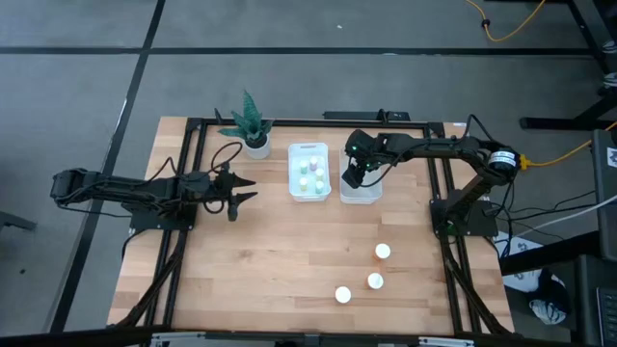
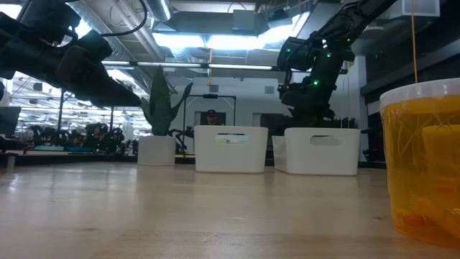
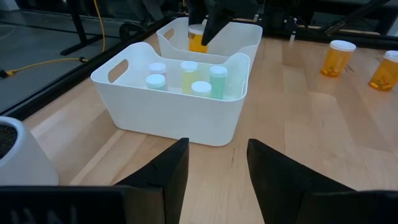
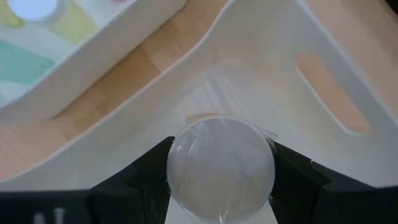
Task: Pick and place medicine bottles into bin by pill shape (circle, oval)
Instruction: Put the orange pill bottle into the right white bin
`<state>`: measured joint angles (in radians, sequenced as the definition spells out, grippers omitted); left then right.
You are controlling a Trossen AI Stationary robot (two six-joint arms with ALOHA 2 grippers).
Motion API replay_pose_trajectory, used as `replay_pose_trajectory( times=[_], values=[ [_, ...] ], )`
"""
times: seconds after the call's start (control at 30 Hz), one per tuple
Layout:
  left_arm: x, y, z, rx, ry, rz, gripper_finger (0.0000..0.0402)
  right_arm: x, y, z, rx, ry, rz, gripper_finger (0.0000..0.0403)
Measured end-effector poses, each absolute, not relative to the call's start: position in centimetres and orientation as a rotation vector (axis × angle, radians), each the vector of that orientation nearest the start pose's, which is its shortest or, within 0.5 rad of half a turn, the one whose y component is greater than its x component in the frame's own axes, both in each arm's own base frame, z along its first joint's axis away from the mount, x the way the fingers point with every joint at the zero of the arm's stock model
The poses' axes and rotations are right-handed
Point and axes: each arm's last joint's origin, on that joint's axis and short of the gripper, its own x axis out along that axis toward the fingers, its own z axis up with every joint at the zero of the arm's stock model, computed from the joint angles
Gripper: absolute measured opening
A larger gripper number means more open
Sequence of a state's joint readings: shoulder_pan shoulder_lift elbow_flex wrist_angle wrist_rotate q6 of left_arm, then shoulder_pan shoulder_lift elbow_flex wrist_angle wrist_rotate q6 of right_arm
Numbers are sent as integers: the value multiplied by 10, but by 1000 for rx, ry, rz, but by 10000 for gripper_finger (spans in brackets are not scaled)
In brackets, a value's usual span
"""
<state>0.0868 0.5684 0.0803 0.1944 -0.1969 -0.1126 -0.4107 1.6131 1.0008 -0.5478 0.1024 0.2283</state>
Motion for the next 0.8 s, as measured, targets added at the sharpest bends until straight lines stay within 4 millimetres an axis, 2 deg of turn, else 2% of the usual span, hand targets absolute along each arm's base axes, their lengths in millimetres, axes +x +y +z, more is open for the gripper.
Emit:
replay_pose_trajectory(
  times=[0.23,0.63,0.8],
  values=[
    [133,17,156,-95,278,298,155,279,-125,187,376,1099,-585,240],
    [133,17,156,-95,278,298,155,278,-124,189,378,1098,-587,243],
    [133,17,156,-95,278,297,155,284,-127,202,366,1072,-590,243]
  ],
)
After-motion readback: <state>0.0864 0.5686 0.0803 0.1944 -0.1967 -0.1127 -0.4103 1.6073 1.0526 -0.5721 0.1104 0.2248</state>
